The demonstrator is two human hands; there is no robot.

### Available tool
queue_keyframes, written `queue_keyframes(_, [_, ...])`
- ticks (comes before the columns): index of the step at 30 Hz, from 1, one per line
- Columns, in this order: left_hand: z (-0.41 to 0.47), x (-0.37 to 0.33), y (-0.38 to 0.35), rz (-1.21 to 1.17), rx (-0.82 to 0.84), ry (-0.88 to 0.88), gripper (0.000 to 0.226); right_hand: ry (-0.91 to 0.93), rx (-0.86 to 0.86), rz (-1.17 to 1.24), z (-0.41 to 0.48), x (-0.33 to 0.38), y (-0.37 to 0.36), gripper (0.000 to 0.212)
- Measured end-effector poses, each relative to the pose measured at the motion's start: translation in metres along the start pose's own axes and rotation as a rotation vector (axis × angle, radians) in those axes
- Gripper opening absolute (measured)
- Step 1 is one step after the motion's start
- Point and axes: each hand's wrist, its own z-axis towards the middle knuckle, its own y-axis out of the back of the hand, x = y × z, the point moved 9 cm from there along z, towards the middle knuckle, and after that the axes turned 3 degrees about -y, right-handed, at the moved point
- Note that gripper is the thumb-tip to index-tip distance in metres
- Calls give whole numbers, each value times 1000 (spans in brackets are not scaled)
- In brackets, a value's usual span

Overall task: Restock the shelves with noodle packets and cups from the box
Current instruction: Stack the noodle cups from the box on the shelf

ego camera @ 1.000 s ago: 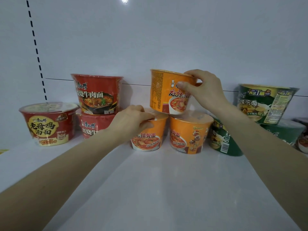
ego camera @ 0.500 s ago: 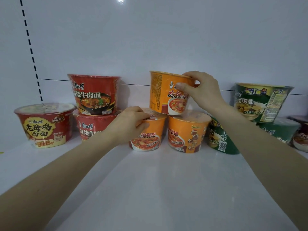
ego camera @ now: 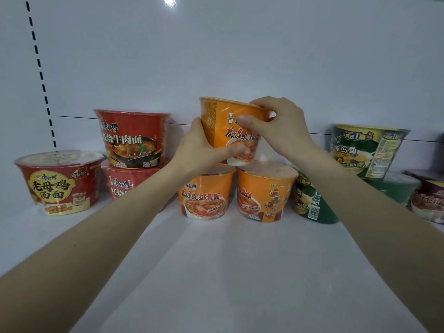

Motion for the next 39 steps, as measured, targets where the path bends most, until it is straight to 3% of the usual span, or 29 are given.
queue_keyframes(7, [3,11,10,-93,-82,17,78,-25,90,127,-9,-16,13,42])
queue_keyframes(9, [2,16,13,-118,-73,18,76,-63,178,-36,-17,-39,10,40])
queue_keyframes(14, [3,19,16,-135,-84,12,76,-155,575,-476,-58,-83,-43,62])
queue_keyframes(19, [1,21,16,-173,-114,8,72,1,585,-644,-63,-73,-46,41])
queue_keyframes(26, [-4,31,10,-186,-111,42,71,-55,638,-502,-69,-80,-35,35])
queue_keyframes(30, [-2,24,11,-169,-108,17,69,-83,673,-457,-64,-81,-32,36])
queue_keyframes(34, [1,21,14,-187,-112,2,70,-76,711,-489,-65,-75,-46,59])
queue_keyframes(39, [1,21,16,-185,-121,-6,71,-39,716,-470,-63,-79,-45,44])
